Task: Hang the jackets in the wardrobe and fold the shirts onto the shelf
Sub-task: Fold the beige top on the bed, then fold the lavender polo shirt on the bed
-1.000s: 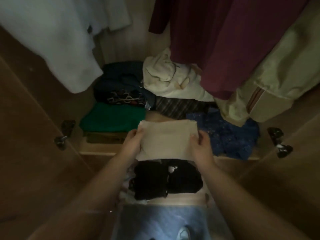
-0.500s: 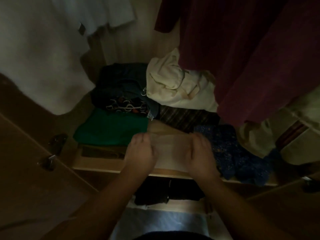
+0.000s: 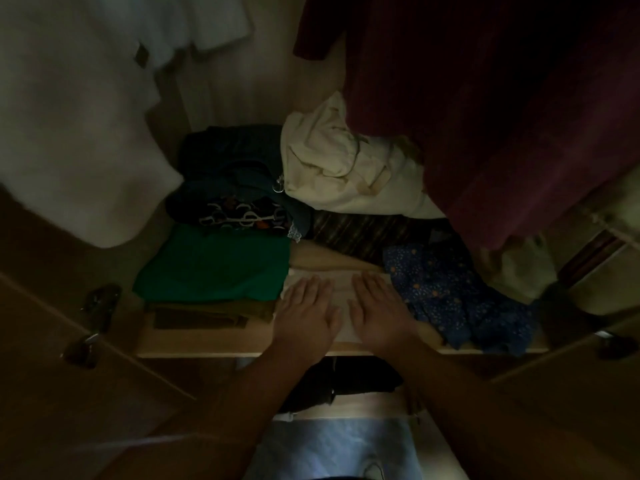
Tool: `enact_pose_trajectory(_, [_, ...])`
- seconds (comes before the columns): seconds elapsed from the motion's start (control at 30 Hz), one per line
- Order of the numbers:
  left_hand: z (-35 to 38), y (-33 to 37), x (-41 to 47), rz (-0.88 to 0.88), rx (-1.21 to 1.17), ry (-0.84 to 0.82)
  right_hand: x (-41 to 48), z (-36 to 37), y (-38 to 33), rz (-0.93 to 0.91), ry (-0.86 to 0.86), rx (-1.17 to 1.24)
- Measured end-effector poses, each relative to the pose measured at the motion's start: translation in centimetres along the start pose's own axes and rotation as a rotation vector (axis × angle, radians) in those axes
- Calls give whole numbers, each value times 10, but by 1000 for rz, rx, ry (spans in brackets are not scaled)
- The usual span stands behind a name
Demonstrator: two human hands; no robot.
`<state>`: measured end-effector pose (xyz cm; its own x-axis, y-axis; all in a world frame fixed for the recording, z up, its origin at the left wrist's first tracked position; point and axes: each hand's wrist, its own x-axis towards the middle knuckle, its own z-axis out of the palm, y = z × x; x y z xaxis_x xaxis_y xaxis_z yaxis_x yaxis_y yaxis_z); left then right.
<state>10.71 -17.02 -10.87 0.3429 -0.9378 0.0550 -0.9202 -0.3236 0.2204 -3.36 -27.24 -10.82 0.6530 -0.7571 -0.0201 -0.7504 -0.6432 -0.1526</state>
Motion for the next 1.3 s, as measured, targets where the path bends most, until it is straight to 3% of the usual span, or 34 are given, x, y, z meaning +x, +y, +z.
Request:
enact_pose_trajectory(0.27, [-8,-1,4,15,6,-113,-3,-26,-5,25,-170,38])
enact_pose_trajectory(0.47, [-55,26,-17,155,-199,-86,-83,-79,3,89,65,110])
enact_pose_trajectory(0.63, [-79,101,-86,329,-200,-75,-220,-123,37,280,236,115])
enact_pose_trajectory(0.87, [-99,257,-212,637,-197,-62,-452,-171,70,606,356,-62])
enact_pose_trajectory(1.0, [-111,367,-309,879,-206,-71,-608,-191,75,842,488,-108])
enact_pose_trajectory(1.3, [-127,561,-547,1335,-293,-152,-909,-204,59,1355,566,-128])
